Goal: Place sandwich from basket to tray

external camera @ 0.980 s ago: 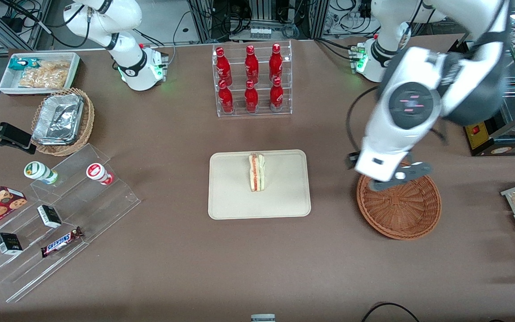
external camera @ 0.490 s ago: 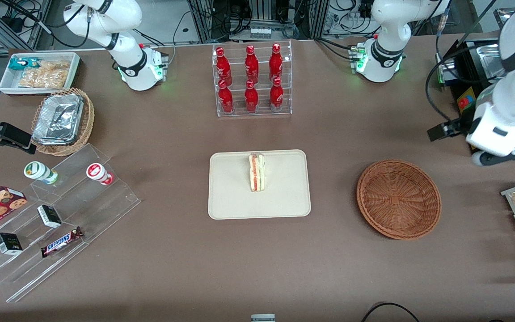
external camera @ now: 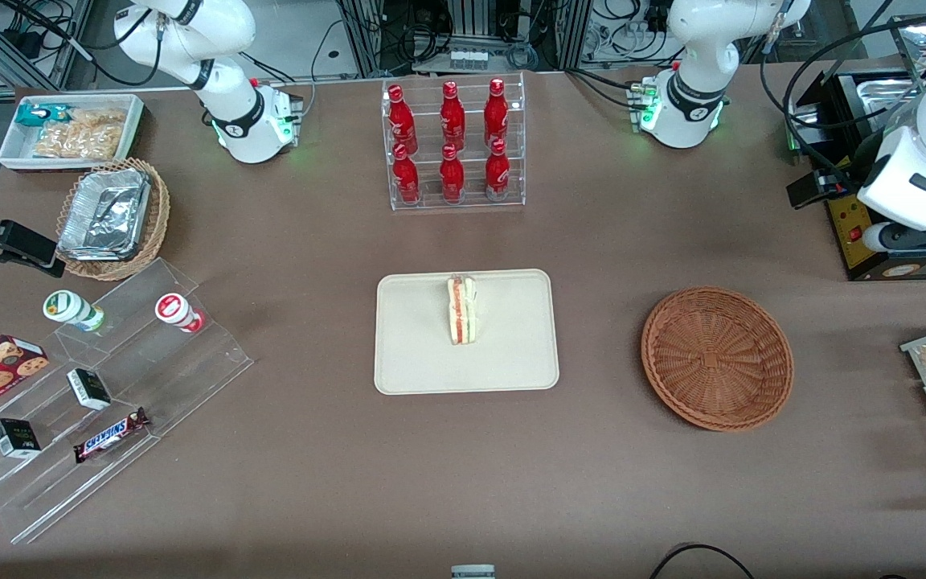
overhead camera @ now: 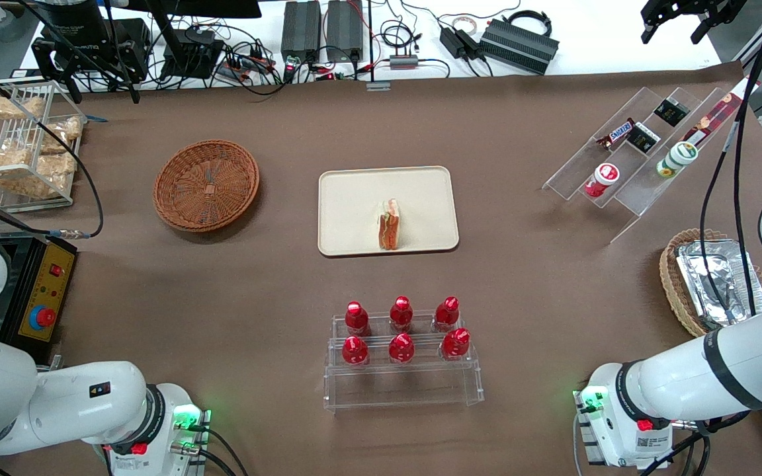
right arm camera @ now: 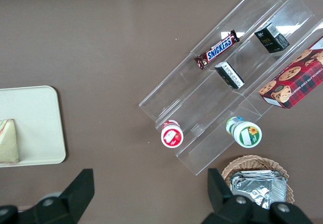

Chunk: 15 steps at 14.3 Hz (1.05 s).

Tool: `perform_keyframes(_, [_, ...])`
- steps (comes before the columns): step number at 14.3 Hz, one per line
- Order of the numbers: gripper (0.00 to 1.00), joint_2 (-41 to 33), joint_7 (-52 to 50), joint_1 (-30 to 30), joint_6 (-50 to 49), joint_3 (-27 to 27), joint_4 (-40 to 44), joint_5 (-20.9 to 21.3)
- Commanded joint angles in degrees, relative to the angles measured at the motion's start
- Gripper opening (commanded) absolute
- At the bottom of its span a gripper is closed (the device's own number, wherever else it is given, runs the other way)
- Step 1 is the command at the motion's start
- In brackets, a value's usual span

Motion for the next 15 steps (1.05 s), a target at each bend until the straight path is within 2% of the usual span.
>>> perform_keyframes(1, [1.0, -0.21, 0.96, 0.67, -0.56, -0.43, 0.2, -0.7])
perform_keyframes(4, [1.0, -1.78, 0.96, -0.56, -0.55, 0.62, -0.67, -0.53])
perform_keyframes(6, [1.0, -4.59, 2.35, -5.9, -0.12, 6.75, -3.39, -0.88])
perform_keyframes(7, [1.0, -5.39, 3.93, -7.05, -0.2, 7.91, -4.27, -0.88])
perform_keyframes(9, [1.0, -5.4, 4.04, -6.98, 0.14, 7.92, -4.37, -2.45])
perform_keyframes(15, [1.0, -5.31, 4.21, -7.24, 0.67, 7.92, -4.46, -2.37])
